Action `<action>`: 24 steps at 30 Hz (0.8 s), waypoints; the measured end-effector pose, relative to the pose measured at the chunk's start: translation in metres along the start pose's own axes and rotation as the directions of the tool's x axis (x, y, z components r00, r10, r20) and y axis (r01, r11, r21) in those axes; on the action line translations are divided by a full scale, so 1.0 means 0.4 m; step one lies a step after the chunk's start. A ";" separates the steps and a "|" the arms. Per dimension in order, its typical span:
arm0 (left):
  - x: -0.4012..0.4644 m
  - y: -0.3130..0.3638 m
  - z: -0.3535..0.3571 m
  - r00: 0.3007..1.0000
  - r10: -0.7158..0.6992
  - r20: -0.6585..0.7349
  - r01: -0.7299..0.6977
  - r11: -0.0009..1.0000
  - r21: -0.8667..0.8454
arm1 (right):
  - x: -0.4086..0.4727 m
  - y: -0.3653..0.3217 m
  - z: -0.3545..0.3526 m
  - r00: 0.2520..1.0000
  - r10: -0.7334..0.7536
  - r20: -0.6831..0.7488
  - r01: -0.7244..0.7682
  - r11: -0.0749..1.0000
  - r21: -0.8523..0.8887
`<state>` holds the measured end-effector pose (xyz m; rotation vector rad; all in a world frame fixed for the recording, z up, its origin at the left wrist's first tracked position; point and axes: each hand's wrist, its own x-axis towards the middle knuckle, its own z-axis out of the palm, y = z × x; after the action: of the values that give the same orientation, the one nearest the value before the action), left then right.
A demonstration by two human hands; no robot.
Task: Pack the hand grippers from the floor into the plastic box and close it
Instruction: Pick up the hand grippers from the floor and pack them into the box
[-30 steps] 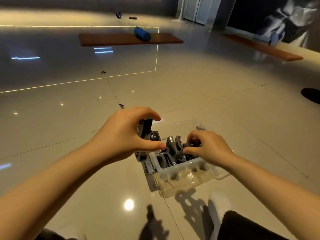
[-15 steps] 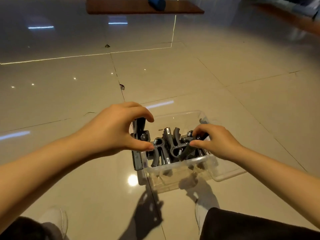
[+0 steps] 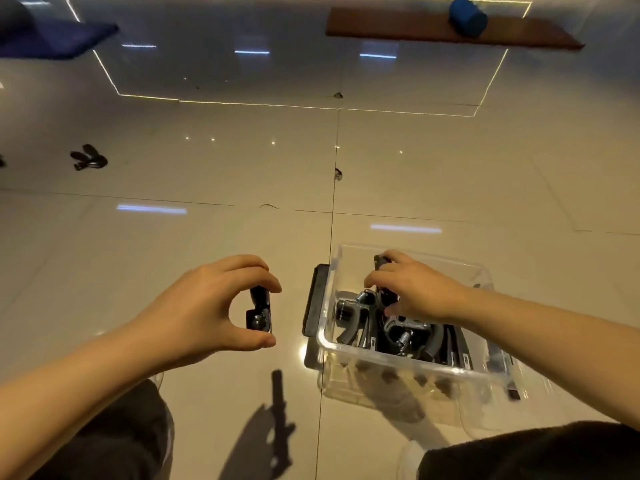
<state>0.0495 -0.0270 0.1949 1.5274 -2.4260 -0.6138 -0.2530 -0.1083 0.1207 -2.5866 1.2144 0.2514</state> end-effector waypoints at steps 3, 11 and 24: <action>-0.003 -0.009 0.023 0.996 -0.068 -0.051 0.067 0.997 -0.023 | 0.039 0.021 0.039 0.980 -0.190 0.062 0.199 0.960 -0.196; 0.010 0.046 0.096 0.998 -0.051 0.024 0.050 0.998 0.038 | 0.095 0.022 0.129 0.848 -0.337 0.408 0.525 0.636 -0.566; 0.051 0.080 0.156 0.964 -0.263 -0.048 0.252 0.954 -0.163 | 0.147 0.061 0.237 0.725 -0.531 0.439 0.641 0.753 -0.148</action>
<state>-0.0098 -0.0184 0.1527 1.7802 -2.0900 -0.7658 -0.2385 -0.1359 0.0107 -2.8263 0.1796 0.7857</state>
